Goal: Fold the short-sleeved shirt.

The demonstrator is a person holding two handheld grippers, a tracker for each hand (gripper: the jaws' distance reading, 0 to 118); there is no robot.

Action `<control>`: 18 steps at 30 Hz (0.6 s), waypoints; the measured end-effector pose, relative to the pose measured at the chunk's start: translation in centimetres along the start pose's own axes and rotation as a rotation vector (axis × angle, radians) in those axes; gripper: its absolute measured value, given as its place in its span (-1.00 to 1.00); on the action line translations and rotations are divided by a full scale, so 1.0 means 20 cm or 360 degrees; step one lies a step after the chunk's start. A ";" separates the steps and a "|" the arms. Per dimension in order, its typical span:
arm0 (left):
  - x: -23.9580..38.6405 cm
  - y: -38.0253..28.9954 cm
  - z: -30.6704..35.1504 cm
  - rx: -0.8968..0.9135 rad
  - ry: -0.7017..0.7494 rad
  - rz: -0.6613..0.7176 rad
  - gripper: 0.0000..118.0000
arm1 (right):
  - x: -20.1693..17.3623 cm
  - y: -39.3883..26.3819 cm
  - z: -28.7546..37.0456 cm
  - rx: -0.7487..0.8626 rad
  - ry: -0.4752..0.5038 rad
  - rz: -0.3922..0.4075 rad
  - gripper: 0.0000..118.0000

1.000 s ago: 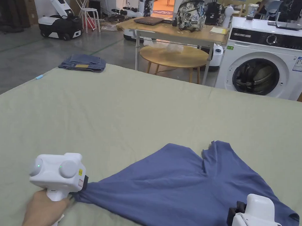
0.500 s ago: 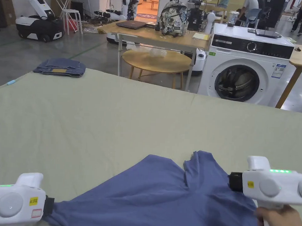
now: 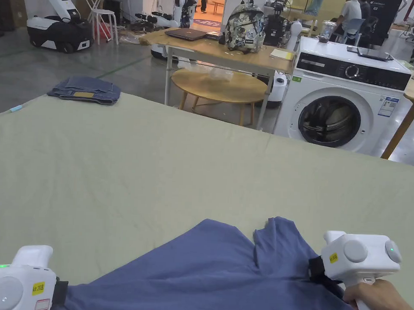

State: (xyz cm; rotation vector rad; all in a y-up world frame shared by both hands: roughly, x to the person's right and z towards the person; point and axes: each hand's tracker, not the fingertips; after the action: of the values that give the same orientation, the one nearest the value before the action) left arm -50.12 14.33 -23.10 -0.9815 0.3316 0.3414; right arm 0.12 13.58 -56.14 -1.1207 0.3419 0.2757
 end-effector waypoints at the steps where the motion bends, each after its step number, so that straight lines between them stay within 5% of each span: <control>1: 0.00 0.00 0.00 -0.0003 -0.0001 -0.0003 -1.00 | -0.01 0.00 0.00 0.0012 -0.0019 0.0007 -0.99; 7: 0.00 -0.02 0.02 0.0036 -0.0103 -0.0009 -1.00 | -0.02 -0.05 0.09 0.0224 -0.0083 0.0008 -0.99; 18: 0.05 0.17 0.42 0.0389 -0.0196 -0.0069 -1.00 | -0.05 -0.11 0.80 0.0750 -0.0285 -0.0050 -0.99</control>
State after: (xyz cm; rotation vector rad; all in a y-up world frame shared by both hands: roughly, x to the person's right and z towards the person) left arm -49.65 23.36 -21.73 -0.7233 0.2336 0.3119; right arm 2.11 27.16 -47.55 -0.6319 0.2142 0.2492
